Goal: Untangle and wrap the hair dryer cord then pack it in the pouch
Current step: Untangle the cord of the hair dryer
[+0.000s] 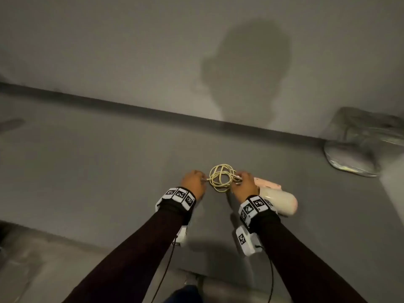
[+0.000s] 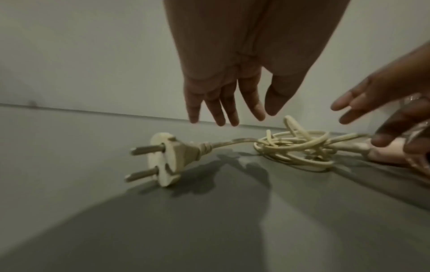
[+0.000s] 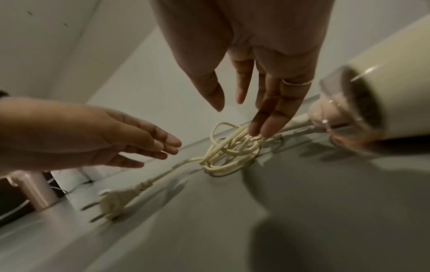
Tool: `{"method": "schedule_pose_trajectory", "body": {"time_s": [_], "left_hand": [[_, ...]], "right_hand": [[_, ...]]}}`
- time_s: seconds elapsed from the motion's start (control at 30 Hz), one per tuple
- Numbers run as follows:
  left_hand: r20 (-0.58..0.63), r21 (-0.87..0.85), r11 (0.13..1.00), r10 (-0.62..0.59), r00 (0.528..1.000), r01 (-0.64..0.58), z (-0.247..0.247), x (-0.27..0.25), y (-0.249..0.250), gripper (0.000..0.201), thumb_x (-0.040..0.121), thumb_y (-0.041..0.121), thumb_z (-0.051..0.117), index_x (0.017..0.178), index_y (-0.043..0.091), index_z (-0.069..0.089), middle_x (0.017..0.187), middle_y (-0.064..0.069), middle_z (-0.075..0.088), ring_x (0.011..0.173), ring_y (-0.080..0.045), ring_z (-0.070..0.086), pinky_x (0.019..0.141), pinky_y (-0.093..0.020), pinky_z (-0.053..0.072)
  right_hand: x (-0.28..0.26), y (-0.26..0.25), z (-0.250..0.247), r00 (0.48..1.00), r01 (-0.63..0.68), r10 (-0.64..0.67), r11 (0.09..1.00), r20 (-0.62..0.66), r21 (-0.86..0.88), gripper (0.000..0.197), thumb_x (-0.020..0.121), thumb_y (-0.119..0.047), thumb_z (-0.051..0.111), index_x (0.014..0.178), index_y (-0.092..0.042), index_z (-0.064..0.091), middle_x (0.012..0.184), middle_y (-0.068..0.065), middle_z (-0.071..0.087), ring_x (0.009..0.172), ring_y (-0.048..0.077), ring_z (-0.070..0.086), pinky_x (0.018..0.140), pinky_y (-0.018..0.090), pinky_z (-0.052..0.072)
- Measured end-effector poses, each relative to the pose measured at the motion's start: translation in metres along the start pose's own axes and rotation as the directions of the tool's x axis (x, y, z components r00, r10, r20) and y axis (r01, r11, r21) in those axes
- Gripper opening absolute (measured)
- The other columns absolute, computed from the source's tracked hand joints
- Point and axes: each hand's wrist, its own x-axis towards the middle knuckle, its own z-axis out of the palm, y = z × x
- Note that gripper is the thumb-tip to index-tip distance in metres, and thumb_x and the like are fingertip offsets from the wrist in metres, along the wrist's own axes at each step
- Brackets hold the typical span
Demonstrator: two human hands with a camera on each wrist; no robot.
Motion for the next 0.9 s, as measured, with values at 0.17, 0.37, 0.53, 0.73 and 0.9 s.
{"method": "schedule_pose_trajectory", "body": {"time_s": [0.17,0.37,0.53,0.73,0.9], "left_hand": [[0.200,0.195,0.979,-0.097,0.975,0.057,-0.006,0.032,-0.004,0.029,0.085,0.026,0.049,0.110,0.016,0.059,0.119,-0.011,0.062,0.111,-0.033,0.054,0.101,-0.045,0.041],[0.420,-0.438,0.849,-0.100,0.902,0.297,0.001,0.039,-0.010,0.021,0.093,0.015,0.044,0.101,-0.001,0.055,0.053,-0.004,0.061,0.039,-0.005,0.053,0.044,-0.019,0.043],[0.528,-0.502,0.814,0.020,0.849,0.293,-0.005,0.030,-0.011,0.007,0.089,0.011,0.052,0.093,0.016,0.052,0.055,0.004,0.054,0.036,0.000,0.043,0.036,-0.011,0.034],[0.183,-0.360,0.930,0.147,0.972,-0.073,-0.014,0.023,0.001,0.030,0.074,0.016,0.068,0.101,0.004,0.064,0.104,-0.010,0.058,0.094,-0.015,0.055,0.084,-0.021,0.040],[-0.107,-0.452,0.879,0.117,0.987,-0.153,-0.019,0.003,0.017,0.020,0.077,0.008,0.065,0.070,0.026,0.060,0.061,0.011,0.058,0.056,0.003,0.053,0.054,-0.007,0.037]], "right_hand": [[0.033,-0.007,0.014,0.985,-0.109,0.123,0.987,0.119,-0.120,0.047,0.079,-0.024,0.059,0.125,-0.023,0.047,0.131,0.006,0.053,0.114,0.030,0.054,0.107,0.050,0.035],[0.033,-0.001,0.022,0.985,-0.087,0.084,0.996,0.152,0.011,0.036,0.077,-0.002,0.061,0.109,-0.016,0.054,0.112,0.010,0.059,0.101,0.028,0.060,0.078,0.029,0.050],[0.015,-0.004,0.013,0.995,-0.094,0.077,0.950,0.068,0.298,0.043,0.076,0.016,0.051,0.078,-0.026,0.045,0.083,0.002,0.056,0.070,0.018,0.057,0.052,0.022,0.053],[-0.007,-0.011,-0.025,0.992,0.000,-0.046,0.936,0.120,0.352,0.039,0.078,0.010,0.053,0.086,-0.028,0.052,0.091,0.000,0.064,0.082,0.027,0.064,0.063,0.041,0.057],[-0.021,-0.031,-0.087,0.984,0.178,-0.178,0.984,-0.001,-0.025,0.021,0.084,-0.009,0.052,0.079,-0.023,0.067,0.081,0.003,0.073,0.066,0.027,0.066,0.061,0.036,0.056]]}}
